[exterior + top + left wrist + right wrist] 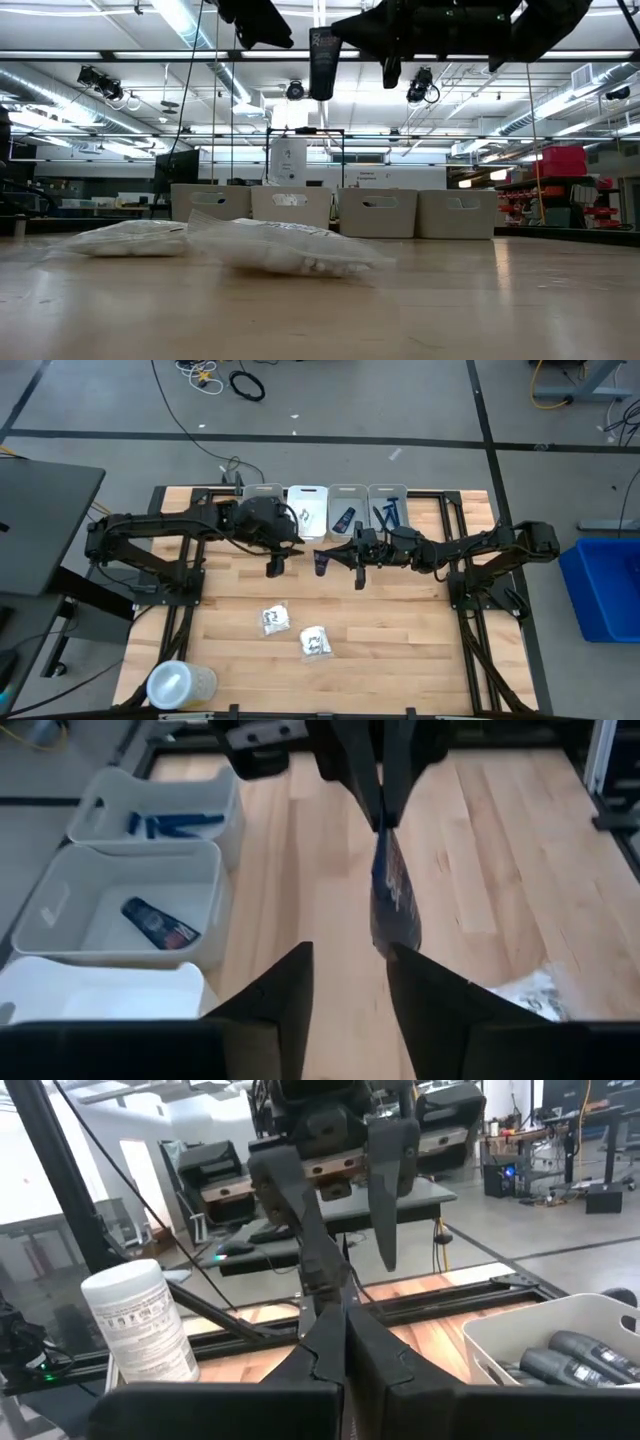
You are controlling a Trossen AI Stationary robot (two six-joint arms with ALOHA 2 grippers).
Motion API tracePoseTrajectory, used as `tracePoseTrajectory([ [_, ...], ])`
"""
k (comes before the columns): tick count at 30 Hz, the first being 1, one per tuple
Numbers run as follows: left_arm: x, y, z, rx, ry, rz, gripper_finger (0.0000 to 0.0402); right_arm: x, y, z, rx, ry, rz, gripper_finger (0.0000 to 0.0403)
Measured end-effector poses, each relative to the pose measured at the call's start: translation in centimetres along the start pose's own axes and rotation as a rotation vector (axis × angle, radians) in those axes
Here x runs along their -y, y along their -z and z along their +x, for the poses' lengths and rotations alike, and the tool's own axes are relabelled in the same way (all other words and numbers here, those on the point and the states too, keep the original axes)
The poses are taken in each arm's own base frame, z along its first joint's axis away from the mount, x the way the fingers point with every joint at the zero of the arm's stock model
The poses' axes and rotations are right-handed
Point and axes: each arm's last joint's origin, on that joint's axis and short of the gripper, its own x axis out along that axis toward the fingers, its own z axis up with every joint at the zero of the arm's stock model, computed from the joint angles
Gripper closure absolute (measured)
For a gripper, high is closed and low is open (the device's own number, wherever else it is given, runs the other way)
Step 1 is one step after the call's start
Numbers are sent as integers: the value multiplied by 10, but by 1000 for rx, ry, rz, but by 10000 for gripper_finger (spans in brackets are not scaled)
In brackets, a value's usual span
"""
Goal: Pick & Place Travel size toiletries
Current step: Put the blue shave cream into the middle gray bin
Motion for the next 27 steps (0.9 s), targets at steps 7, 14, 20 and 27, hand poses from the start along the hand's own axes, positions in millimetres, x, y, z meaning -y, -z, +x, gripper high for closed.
tracePoseTrajectory([
  [7, -8, -3, -15, 56, -30, -19, 307, 4, -5, -2, 17, 13, -2, 399],
  [14, -8, -6, -30, 100, -38, -15, 346, 8, -8, -4, 18, 20, -2, 399],
  [20, -7, -4, -38, 119, -38, -13, 390, 8, -7, -5, -2, 23, -1, 399],
  [27, -5, 8, -43, 115, -27, -47, 391, 8, -4, -5, -28, 28, 1, 399],
])
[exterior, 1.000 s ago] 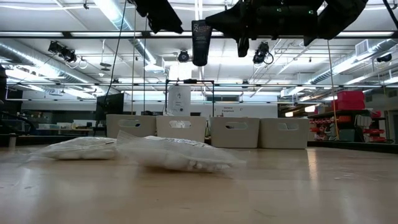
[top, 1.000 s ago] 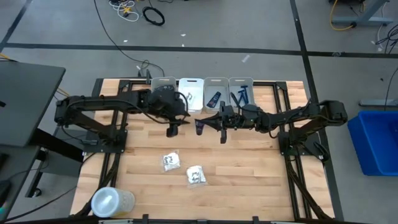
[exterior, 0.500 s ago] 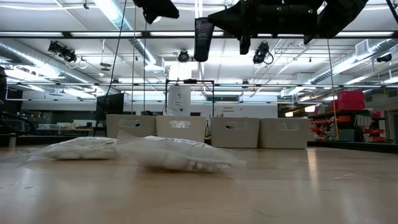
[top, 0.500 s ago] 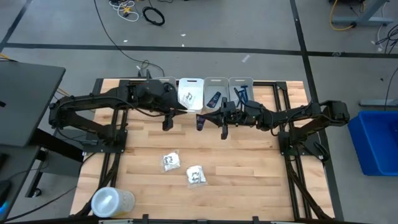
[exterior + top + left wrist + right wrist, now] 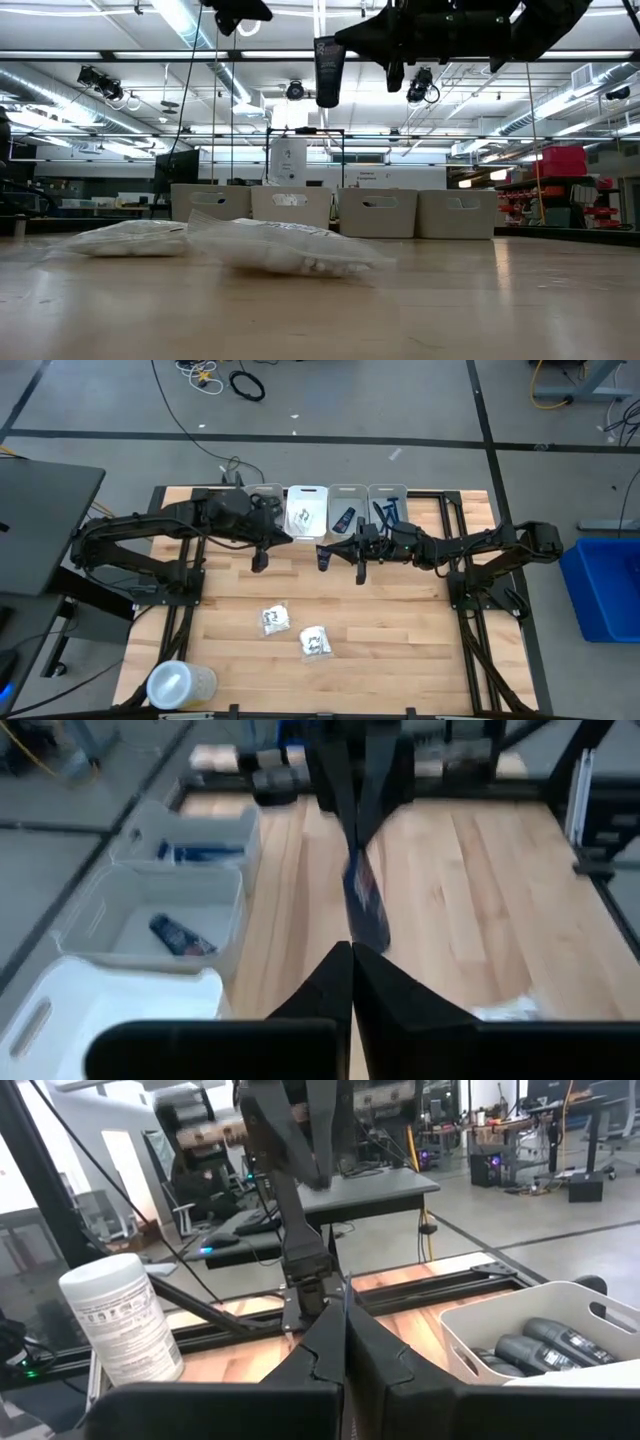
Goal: Pick & Place Travel size toiletries
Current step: Put the blue shave cream into the middle gray bin
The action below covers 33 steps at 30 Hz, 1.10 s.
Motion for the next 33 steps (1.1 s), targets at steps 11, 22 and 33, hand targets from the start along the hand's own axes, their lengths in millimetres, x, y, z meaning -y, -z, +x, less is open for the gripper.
tracePoseTrajectory([
  [11, -1, -3, -7, 36, -14, 9, 397, 8, -2, -1, 1, 4, 0, 399],
  [22, -1, -3, -7, 36, -16, 9, 397, 45, -2, -6, -46, 139, 0, 399],
  [33, -1, -3, -7, 35, -17, 9, 398, 91, -3, -20, -95, 306, 5, 399],
])
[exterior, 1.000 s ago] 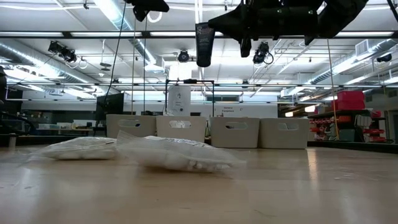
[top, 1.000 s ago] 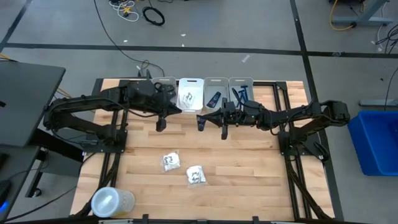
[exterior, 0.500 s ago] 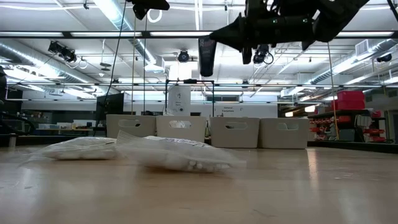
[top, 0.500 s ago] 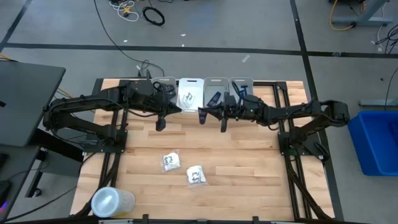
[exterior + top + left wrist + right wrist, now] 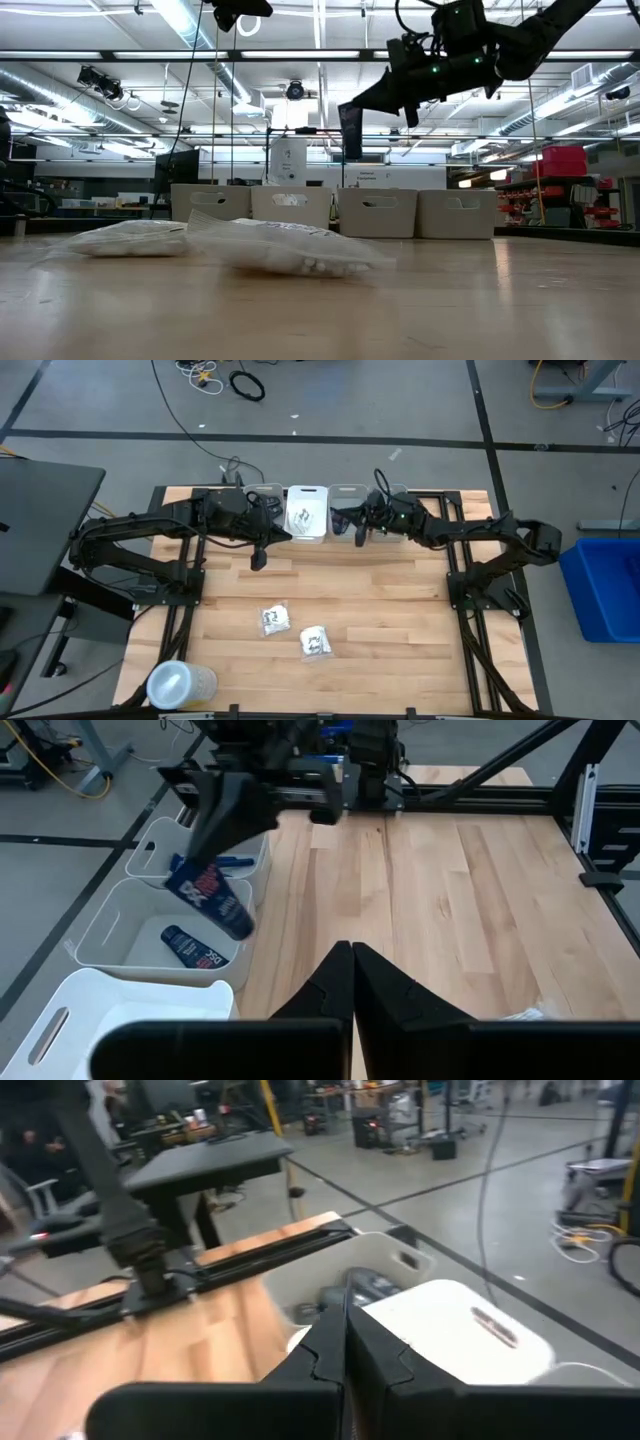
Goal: Pick & Place Travel size toiletries
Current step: Put the blue shave cream into the middle gray bin
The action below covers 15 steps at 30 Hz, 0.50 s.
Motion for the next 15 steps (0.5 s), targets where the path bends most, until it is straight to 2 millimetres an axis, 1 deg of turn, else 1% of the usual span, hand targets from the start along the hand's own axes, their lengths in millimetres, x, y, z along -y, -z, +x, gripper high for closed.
tracePoseTrajectory([
  [8, 0, 0, 0, 0, -1, -4, 399, 20, -2, -2, -4, 66, 11, 399],
  [15, 0, 0, 0, 0, -1, -6, 400, 32, 6, -5, -98, 120, 31, 399],
])
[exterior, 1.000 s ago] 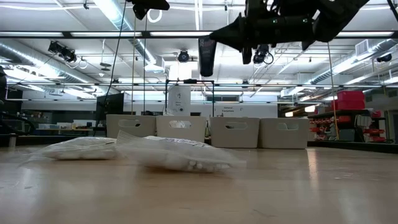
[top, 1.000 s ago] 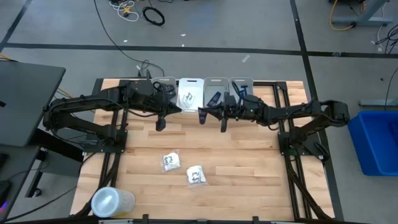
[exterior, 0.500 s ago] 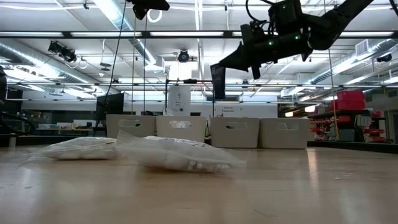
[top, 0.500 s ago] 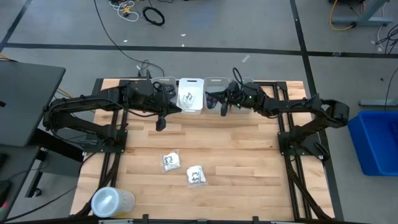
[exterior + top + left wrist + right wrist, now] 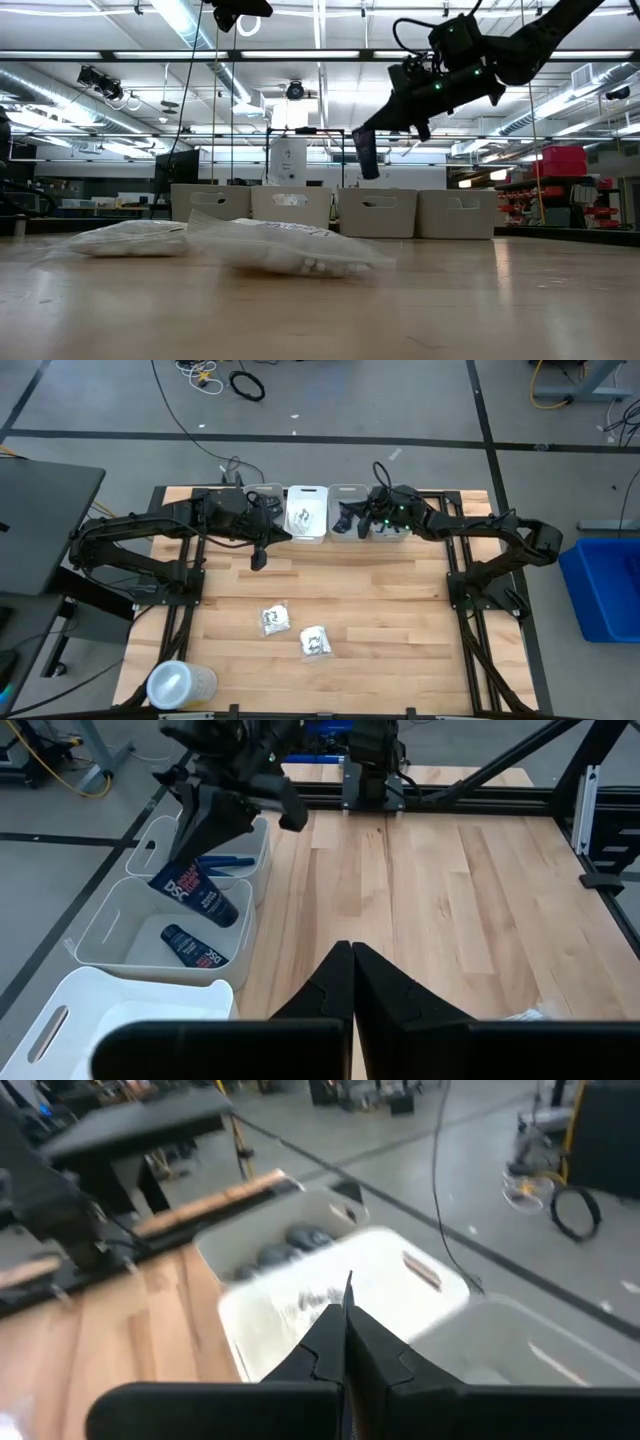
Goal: Pick & Place Travel size toiletries
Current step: Put the blue shave cream into the middle gray bin
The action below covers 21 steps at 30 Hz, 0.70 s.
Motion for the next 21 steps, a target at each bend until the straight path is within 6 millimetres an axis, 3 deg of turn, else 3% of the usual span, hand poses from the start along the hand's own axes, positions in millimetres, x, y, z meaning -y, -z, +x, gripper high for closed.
tracePoseTrajectory([
  [21, 0, 0, 0, 0, -1, -21, 400, 23, 15, -4, -165, 176, 22, 399],
])
